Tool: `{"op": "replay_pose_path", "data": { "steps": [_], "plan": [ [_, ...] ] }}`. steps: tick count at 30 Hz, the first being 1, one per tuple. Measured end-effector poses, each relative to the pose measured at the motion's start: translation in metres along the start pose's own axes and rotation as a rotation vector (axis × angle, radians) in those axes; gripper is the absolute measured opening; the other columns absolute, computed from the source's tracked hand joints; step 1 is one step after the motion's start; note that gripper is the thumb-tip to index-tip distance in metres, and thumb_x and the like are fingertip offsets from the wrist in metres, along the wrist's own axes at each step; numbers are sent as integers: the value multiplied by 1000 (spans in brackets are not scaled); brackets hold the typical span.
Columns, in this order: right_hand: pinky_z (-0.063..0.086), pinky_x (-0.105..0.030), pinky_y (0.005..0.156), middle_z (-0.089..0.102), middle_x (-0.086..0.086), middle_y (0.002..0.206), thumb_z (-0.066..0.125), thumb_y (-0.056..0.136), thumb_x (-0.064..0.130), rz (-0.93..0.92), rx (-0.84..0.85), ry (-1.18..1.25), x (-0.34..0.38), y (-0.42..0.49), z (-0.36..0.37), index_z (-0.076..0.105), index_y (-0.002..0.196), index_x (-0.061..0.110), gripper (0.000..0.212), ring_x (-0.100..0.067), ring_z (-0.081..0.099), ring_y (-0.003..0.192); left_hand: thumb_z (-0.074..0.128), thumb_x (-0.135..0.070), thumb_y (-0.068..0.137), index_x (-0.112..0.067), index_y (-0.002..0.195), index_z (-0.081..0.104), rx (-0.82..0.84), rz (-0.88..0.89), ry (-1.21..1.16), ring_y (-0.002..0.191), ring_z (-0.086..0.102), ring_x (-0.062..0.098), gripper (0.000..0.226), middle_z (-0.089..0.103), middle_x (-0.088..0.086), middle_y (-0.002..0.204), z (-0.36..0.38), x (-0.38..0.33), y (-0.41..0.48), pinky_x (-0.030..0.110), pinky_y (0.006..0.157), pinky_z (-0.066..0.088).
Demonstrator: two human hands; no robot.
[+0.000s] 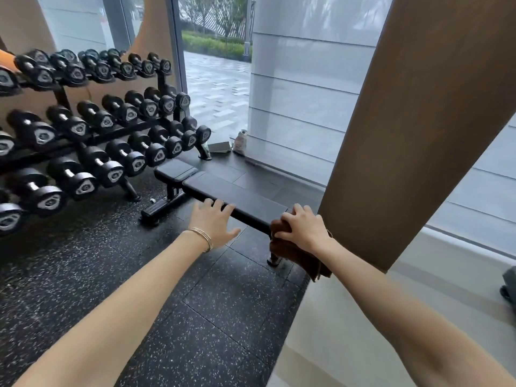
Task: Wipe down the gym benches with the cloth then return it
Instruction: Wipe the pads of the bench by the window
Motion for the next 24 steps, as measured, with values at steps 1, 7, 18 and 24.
{"op": "replay_pose_path", "data": {
  "steps": [1,7,18,24],
  "plan": [
    [42,-44,85,47,-8,115,57,85,56,22,2,-3,-8,19,-1,56,115,24,44,-29,43,110,37,-62,87,-25,144,26,3,18,-4,127,37,27,69,41,4,140,2,4,23,41,102,31],
    [43,-44,81,47,-8,112,56,85,57,130,-16,-18,-56,119,3,56,112,24,43,-29,43,108,38,-62,87,-25,144,26,18,95,-12,128,38,28,69,41,4,141,19,26,143,42,104,30],
    [42,-42,80,47,-8,112,56,86,55,137,69,14,-127,268,63,55,111,23,40,-28,42,107,40,-62,85,-26,143,27,127,157,-4,129,36,27,70,40,4,141,98,26,293,43,104,29],
    [44,-43,82,46,-8,113,56,87,53,134,93,46,-180,374,81,54,113,21,41,-29,42,110,40,-61,86,-24,143,27,173,137,-12,128,36,27,70,40,5,140,121,21,402,43,104,29]
  ]
}}
Point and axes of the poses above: each hand's wrist, its own y-axis towards the middle knuckle, its own z-axis out of the palm, x = y × z, the point moved 4 cm from there along y, towards the middle knuckle
